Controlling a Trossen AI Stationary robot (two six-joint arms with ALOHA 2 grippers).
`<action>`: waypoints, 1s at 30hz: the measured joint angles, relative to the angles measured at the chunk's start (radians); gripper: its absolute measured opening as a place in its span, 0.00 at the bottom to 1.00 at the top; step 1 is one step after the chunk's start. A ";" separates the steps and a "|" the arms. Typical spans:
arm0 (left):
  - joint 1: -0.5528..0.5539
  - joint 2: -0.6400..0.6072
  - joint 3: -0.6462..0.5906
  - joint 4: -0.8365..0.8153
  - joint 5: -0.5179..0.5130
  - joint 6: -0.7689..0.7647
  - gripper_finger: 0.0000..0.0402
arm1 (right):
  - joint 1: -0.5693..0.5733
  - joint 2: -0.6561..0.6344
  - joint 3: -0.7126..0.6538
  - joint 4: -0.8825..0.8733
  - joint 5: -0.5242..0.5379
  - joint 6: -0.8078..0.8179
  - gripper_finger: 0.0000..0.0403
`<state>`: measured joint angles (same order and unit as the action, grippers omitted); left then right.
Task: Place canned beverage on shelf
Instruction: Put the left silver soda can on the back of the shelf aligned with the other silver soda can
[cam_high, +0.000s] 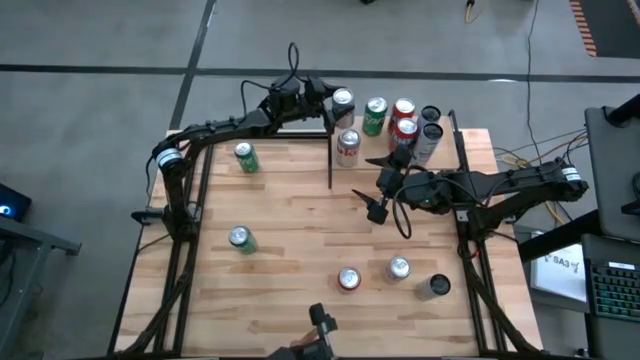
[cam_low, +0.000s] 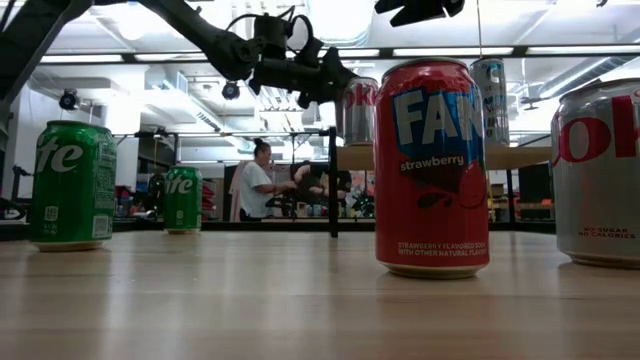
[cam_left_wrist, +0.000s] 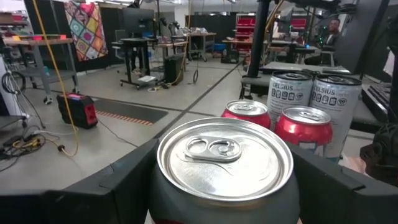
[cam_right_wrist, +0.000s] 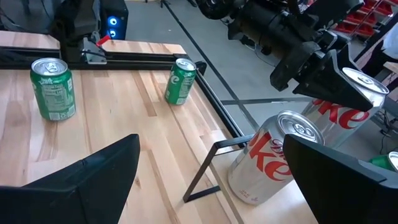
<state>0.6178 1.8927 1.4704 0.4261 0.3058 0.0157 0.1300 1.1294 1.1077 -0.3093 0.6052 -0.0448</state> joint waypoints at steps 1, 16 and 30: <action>0.000 0.000 -0.001 0.000 0.000 0.003 0.71 | 0.000 0.000 0.000 0.000 0.000 0.000 0.95; -0.002 0.003 -0.018 -0.010 0.026 0.035 0.71 | 0.000 0.000 -0.001 0.000 0.000 0.000 0.95; -0.007 0.004 -0.020 0.005 -0.034 0.032 0.71 | 0.000 0.000 -0.001 0.007 0.000 0.003 0.95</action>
<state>0.6109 1.8965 1.4502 0.4314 0.2714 0.0478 0.1299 1.1294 1.1069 -0.3019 0.6052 -0.0418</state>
